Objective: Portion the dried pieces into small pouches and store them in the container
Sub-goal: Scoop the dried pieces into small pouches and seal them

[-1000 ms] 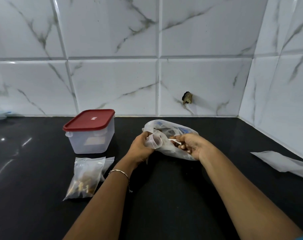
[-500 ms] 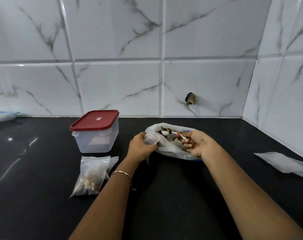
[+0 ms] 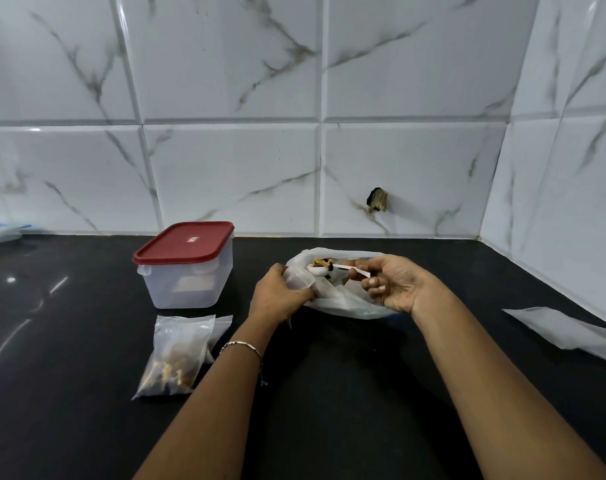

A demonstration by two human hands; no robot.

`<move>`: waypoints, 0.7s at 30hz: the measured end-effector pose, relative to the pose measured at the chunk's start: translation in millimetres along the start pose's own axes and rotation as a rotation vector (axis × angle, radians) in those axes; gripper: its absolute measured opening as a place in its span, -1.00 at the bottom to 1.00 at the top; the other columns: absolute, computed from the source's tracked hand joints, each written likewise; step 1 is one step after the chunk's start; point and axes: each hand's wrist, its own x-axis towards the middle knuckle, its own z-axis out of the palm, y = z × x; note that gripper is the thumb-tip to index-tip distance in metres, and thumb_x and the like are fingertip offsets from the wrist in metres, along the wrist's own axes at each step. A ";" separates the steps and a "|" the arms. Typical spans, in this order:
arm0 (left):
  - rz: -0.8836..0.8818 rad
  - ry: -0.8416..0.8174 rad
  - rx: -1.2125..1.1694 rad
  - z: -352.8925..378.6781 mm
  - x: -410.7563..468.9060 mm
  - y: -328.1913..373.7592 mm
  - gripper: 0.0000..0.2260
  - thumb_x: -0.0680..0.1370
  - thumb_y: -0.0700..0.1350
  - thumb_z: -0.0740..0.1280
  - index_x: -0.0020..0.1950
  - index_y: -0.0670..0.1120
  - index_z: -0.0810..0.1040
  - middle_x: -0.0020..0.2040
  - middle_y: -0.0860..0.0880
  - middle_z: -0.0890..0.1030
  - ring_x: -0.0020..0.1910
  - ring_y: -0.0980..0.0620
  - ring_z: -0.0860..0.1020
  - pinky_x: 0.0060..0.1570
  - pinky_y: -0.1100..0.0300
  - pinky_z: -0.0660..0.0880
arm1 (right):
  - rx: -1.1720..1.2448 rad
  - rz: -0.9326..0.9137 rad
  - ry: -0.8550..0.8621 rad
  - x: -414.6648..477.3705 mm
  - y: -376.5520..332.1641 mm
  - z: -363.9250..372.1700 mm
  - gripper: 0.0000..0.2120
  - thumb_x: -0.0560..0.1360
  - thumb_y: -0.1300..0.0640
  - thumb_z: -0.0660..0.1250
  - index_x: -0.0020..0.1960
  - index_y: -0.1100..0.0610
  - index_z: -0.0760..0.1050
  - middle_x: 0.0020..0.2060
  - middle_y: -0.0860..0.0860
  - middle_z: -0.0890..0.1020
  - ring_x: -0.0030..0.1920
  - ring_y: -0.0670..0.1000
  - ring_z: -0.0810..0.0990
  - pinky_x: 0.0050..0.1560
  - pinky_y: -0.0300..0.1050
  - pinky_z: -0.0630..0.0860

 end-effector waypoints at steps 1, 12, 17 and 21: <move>0.000 -0.005 -0.006 -0.1 0.8 0.4 -0.61 0.39 -0.02 0.50 0.09 -0.01 0.39 0.04 0.02 0.53 -0.02 0.04 0.51 -0.06 0.18 0.46 | -0.005 -0.001 -0.004 -0.5 -0.7 0.4 -0.78 0.58 0.35 0.10 -0.04 0.30 0.53 -0.32 0.06 0.52 -0.60 -0.16 0.30 -0.64 -0.42 0.15; 0.064 -0.002 -0.079 2.1 0.9 9.7 -0.52 0.42 -0.07 0.50 0.25 -0.09 0.39 0.08 0.03 0.49 0.02 0.07 0.47 -0.10 0.26 0.40 | -0.615 -0.294 0.102 -5.7 0.5 29.5 -0.74 0.59 0.31 0.13 0.09 0.17 0.58 -0.28 0.05 0.61 -0.54 -0.14 0.39 -0.54 -0.32 0.28; 0.035 0.044 -0.276 2.9 3.3 8.5 -0.63 0.38 -0.11 0.53 0.07 -0.05 0.42 0.01 -0.04 0.60 -0.03 0.03 0.60 -0.04 0.10 0.58 | -1.456 -0.822 0.212 -17.6 3.0 42.5 -0.80 0.60 0.16 0.20 0.15 -0.05 0.50 -0.03 -0.10 0.65 -0.08 -0.14 0.56 -0.14 -0.23 0.42; 0.045 0.030 -0.392 4.8 3.2 11.6 -0.61 0.38 -0.10 0.53 0.07 -0.06 0.41 -0.01 -0.07 0.60 -0.01 -0.02 0.63 0.07 -0.04 0.59 | -1.572 -1.027 0.250 -23.1 -0.7 41.2 -0.77 0.58 0.16 0.24 0.18 -0.05 0.53 0.05 -0.11 0.62 0.02 -0.04 0.58 -0.05 -0.16 0.48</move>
